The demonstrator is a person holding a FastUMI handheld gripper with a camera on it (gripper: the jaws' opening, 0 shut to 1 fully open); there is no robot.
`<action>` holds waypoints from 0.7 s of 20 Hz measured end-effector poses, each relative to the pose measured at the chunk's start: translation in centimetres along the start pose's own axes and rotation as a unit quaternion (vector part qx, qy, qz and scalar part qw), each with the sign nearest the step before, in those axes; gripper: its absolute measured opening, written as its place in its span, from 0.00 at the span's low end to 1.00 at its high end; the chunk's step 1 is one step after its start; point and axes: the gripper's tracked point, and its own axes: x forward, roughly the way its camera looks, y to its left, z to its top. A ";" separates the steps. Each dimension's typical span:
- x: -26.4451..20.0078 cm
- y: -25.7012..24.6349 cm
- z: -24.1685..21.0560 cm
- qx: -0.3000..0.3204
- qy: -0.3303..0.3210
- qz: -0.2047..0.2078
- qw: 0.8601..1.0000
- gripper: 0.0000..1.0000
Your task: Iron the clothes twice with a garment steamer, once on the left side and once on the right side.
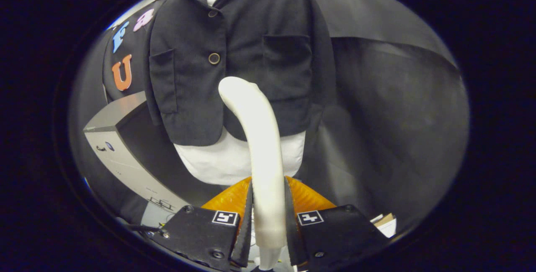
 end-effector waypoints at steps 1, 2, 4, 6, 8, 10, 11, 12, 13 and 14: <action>0.0 -0.3 -0.5 0.001 -0.002 -0.004 1.000 0.38; -0.2 -0.4 -1.3 0.007 -0.001 -0.003 1.000 0.38; -1.1 0.1 -2.9 0.015 0.007 0.005 1.000 0.39; -2.5 0.3 -4.6 0.011 0.013 -0.001 1.000 0.39; -4.7 1.3 -6.5 0.014 0.021 -0.005 1.000 0.39; -7.8 2.8 -8.4 0.015 0.019 -0.012 1.000 0.39; -9.5 3.8 -9.3 0.018 0.016 -0.017 1.000 0.39; -11.3 4.9 -10.4 0.022 0.012 -0.020 0.999 0.39; -13.2 6.3 -11.3 0.023 0.008 -0.023 0.999 0.39; -15.1 7.4 -12.4 0.023 0.003 -0.026 0.999 0.38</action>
